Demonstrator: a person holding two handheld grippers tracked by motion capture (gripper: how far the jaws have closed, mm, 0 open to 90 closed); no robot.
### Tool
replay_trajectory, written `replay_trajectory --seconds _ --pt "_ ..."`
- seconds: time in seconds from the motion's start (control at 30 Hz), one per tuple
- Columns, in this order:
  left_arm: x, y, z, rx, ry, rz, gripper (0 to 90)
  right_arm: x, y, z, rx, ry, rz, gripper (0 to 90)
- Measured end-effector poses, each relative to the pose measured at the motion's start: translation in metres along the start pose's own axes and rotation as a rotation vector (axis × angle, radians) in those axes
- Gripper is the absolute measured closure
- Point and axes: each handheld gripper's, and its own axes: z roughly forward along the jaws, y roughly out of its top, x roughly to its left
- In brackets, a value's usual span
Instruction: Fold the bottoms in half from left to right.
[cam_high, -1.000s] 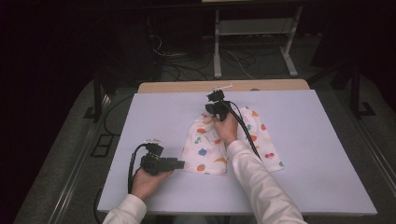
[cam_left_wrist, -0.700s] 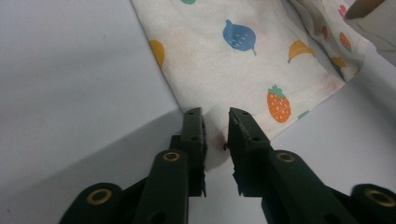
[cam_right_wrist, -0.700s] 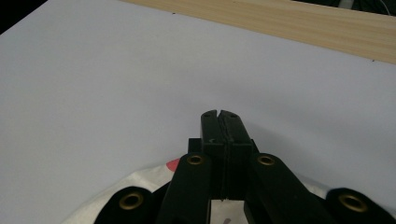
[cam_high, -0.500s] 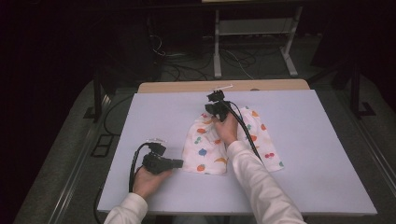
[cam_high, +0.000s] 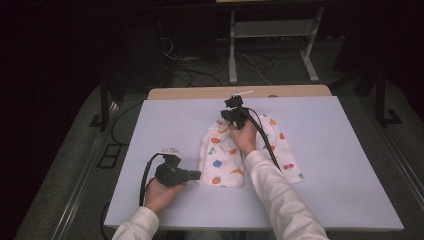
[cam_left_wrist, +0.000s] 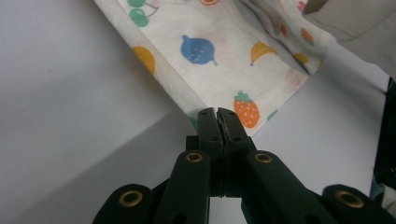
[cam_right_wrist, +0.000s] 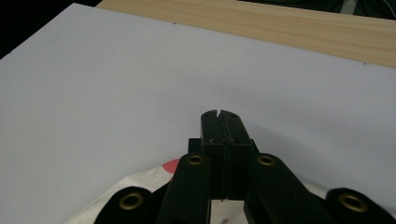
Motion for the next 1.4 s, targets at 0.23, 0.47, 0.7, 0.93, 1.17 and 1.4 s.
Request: replay_trajectory --seconds 0.23,0.47,0.7,0.93,1.17,1.4 --pt "-0.013 0.011 -0.005 -0.036 -0.035 0.032 88.4 -0.003 0.003 -0.004 -0.010 0.012 0.012 88.2" --pt "-0.028 0.025 -0.003 -0.039 -0.060 0.067 88.3 -0.010 0.006 -0.008 -0.004 0.048 0.038 88.2" --pt "-0.040 0.036 0.008 -0.036 -0.093 0.097 88.3 -0.021 0.009 -0.014 -0.010 0.083 0.060 88.2" --pt "-0.051 0.046 0.021 -0.021 -0.123 0.120 88.3 -0.031 0.013 -0.022 -0.019 0.092 0.058 88.2" --pt "-0.065 0.055 0.033 -0.005 -0.150 0.153 88.3 -0.042 0.015 -0.030 -0.031 0.098 0.059 88.2" --pt "-0.075 0.063 0.044 0.015 -0.175 0.177 88.2 -0.051 0.016 -0.034 -0.041 0.096 0.062 88.2"
